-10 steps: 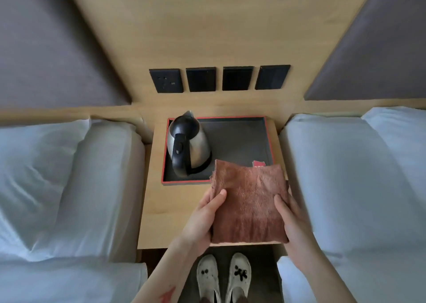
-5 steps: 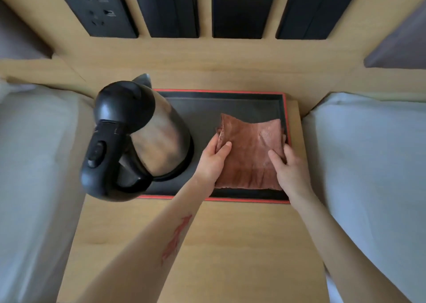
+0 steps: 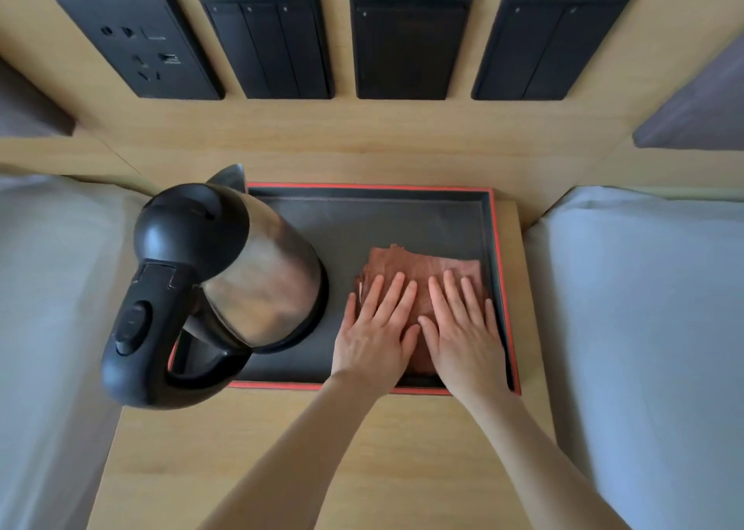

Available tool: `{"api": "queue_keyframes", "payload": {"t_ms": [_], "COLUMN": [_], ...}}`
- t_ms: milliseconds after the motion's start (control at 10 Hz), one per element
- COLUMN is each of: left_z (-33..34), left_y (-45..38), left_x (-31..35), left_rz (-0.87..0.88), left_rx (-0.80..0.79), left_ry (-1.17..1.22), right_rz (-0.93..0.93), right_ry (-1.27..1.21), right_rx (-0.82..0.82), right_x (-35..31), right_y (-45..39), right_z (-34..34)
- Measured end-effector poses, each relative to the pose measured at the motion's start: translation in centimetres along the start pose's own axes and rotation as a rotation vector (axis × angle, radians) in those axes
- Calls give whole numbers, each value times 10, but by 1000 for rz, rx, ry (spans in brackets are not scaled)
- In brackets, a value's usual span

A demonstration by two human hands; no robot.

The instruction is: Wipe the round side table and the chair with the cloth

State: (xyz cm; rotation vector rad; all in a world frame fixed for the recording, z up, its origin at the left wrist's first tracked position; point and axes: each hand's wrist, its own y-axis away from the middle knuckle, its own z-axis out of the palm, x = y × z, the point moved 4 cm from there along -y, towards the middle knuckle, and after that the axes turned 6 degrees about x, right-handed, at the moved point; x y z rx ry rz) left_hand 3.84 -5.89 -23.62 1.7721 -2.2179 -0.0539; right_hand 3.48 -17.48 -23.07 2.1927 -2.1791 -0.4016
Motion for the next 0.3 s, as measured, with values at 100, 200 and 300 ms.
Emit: {"api": "queue_keyframes", "payload": {"t_ms": [100, 200, 300], "left_z": [-1, -14, -41], "left_y": [4, -2, -3], "left_x": [-2, 3, 8], "left_rz": [-56, -21, 13], "left_rx": [-28, -159, -246], "left_ry": [-18, 2, -3], "right_rz": [1, 3, -4], "right_ry": [17, 39, 52], "right_rx": [-75, -57, -145], "right_x": [3, 0, -4], "right_y": [1, -2, 6], "right_z": [5, -11, -30]}}
